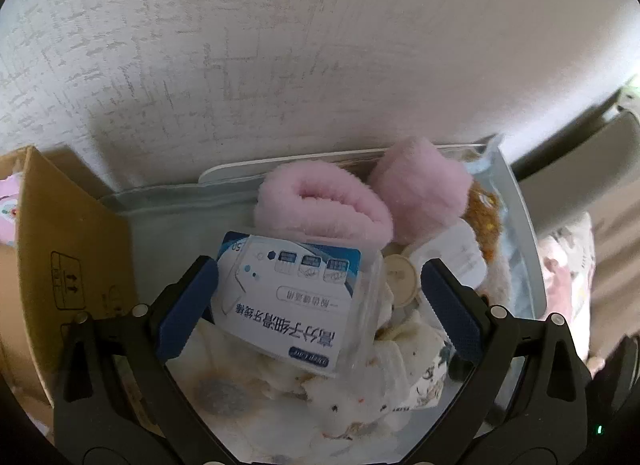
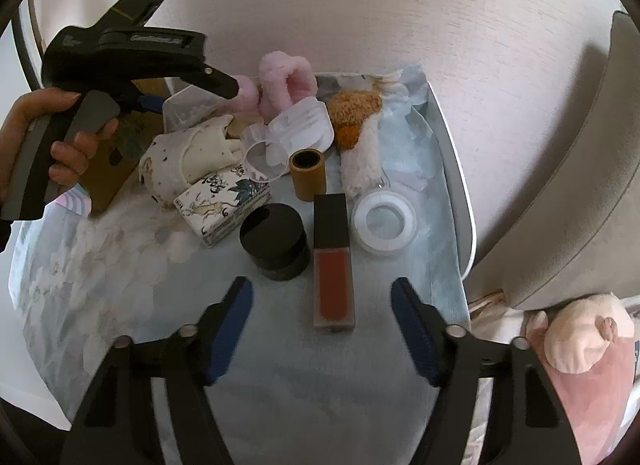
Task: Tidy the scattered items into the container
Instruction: 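Grasp the white toothpick box with the left gripper while the right gripper grasps the red lip gloss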
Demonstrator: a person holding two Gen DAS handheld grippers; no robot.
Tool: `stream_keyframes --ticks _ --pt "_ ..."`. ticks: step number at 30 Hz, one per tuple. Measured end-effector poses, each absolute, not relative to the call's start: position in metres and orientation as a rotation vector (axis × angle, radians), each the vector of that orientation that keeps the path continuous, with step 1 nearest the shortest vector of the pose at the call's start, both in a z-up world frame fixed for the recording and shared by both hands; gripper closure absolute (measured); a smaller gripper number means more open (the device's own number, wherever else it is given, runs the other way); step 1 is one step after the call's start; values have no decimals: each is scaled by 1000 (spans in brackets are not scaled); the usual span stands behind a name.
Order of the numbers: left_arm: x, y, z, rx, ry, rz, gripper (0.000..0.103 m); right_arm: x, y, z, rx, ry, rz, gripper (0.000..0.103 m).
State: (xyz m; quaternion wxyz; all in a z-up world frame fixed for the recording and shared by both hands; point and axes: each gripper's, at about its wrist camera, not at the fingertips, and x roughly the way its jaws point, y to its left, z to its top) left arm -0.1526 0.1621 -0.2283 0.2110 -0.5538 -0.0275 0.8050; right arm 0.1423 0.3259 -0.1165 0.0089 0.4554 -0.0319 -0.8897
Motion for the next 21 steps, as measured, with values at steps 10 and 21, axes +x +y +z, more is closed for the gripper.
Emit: stream_keyframes --ticks 10,21 --pt "-139 164 -231 -1546 132 2245 9 134 322 -121 1426 -1 -2773 48" --pt "-140 133 -233 -1630 -160 2220 13 138 326 -122 1430 -38 -2779 48"
